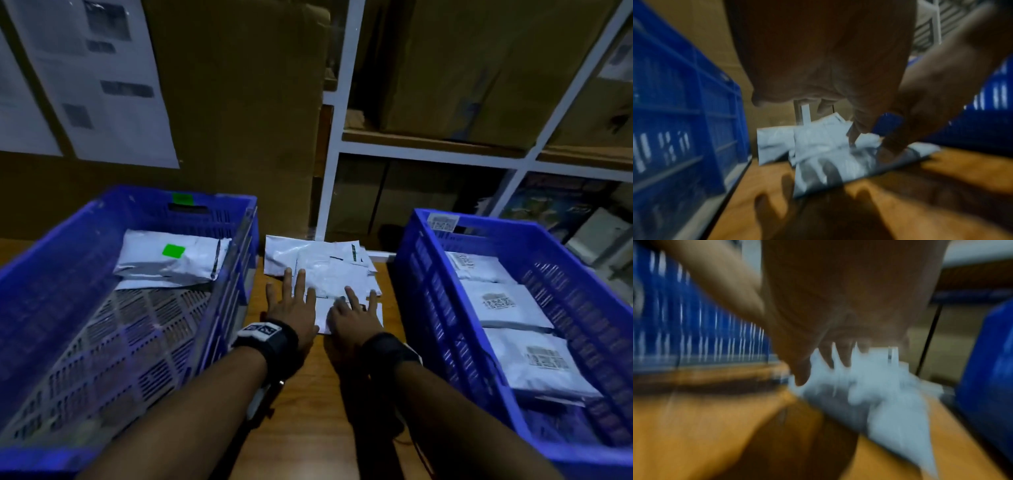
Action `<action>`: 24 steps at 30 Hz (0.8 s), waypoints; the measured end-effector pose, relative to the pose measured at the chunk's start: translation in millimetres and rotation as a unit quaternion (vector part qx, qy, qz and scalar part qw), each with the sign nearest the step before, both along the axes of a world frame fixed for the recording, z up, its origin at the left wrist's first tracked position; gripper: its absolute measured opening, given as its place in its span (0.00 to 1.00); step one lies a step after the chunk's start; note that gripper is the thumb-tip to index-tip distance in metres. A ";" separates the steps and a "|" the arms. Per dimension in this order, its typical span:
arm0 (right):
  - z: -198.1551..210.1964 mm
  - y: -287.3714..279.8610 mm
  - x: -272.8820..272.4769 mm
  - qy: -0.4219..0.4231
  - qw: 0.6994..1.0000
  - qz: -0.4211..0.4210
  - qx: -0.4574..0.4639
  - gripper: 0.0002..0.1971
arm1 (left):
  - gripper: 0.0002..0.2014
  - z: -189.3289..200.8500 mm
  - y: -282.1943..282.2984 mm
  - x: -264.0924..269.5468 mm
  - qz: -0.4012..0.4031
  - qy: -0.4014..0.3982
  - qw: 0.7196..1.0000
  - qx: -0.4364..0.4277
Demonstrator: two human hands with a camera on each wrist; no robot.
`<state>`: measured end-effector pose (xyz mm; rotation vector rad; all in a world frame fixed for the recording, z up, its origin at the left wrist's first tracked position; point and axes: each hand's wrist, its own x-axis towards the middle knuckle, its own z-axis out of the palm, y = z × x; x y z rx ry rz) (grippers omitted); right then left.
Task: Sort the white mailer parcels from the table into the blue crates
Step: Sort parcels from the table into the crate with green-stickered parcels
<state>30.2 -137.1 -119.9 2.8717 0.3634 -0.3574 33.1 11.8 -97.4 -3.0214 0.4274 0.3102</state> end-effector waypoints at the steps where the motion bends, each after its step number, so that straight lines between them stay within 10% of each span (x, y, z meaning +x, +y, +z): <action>1: -7.0 -2.7 -1.9 -0.016 1.000 -0.005 -0.002 0.24 | 0.41 -5.3 0.4 -1.0 -0.007 0.005 1.000 0.003; 11: 1.0 -11.0 -17.9 -0.064 0.998 -0.005 0.013 0.33 | 0.44 -25.1 -3.1 1.9 -0.039 -0.035 0.998 0.017; 19: 44.4 -14.6 -18.5 -0.085 0.995 0.043 0.023 0.23 | 0.14 9.7 10.6 6.1 -0.042 -0.059 0.997 0.023; 24: 99.8 -24.0 -3.3 -0.129 0.989 0.033 0.071 0.18 | 0.32 43.3 15.6 9.4 0.051 -0.129 0.985 -0.098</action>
